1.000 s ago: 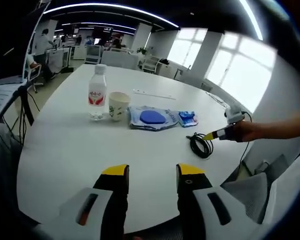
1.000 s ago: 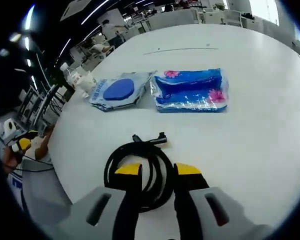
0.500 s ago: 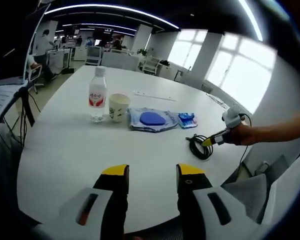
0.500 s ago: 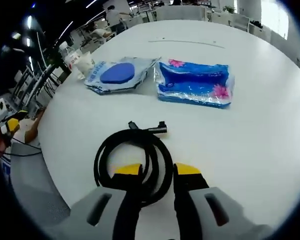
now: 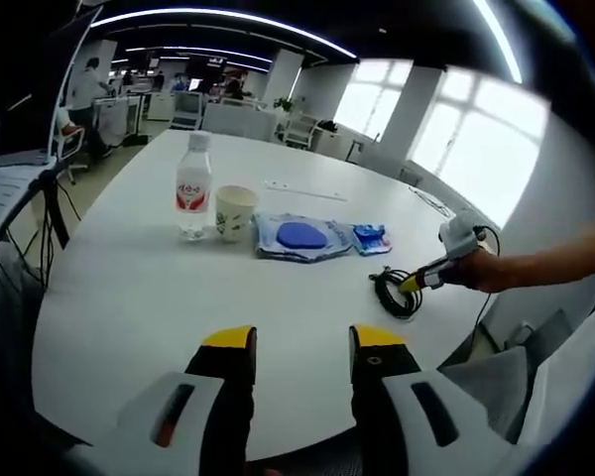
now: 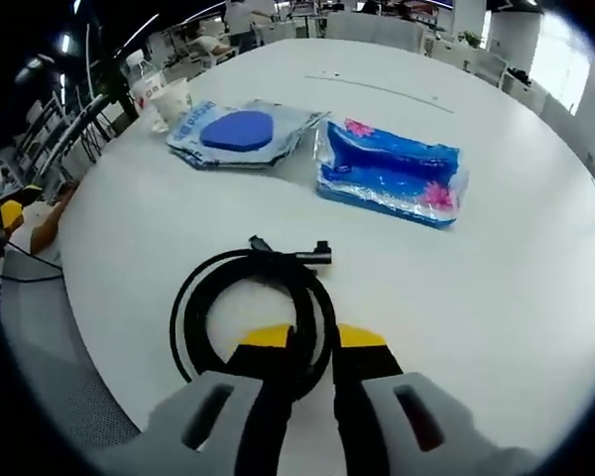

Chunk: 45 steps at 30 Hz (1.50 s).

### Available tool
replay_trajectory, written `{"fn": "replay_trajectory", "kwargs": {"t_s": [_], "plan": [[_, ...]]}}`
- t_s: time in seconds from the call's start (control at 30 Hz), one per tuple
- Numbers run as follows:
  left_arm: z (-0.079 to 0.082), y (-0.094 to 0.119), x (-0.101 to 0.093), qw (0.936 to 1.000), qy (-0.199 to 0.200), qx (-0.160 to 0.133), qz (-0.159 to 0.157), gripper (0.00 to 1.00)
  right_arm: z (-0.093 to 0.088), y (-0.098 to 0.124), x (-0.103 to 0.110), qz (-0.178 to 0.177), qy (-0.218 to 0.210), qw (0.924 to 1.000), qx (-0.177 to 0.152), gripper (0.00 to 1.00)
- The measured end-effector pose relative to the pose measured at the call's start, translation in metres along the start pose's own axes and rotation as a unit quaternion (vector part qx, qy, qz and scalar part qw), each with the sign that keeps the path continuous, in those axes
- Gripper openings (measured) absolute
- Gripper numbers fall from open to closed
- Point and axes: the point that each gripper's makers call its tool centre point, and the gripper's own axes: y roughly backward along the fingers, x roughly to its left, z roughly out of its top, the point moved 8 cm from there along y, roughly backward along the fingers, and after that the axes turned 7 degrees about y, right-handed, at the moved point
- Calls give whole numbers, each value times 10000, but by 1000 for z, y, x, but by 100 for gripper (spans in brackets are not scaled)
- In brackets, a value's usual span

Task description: Arrange the tabletop items into an orderly group along one side of the table until the central work area is clear of visible clutter.

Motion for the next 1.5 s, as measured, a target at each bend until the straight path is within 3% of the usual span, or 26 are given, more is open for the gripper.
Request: {"fn": "replay_trajectory", "kwargs": {"t_s": [0.17,0.7,1.5], "plan": [[-1,1,0,10000,23,-3,4,36,-1,1,0,-26,-22,10000,19,5],[-2,0,2,10000,47,-25,-23,36,3,18,5,-92,-235,9990,-382,3],[13,-10,4,9998,-18,-134,-116,36,17,39,29,66,218,9977,-631,2]]}}
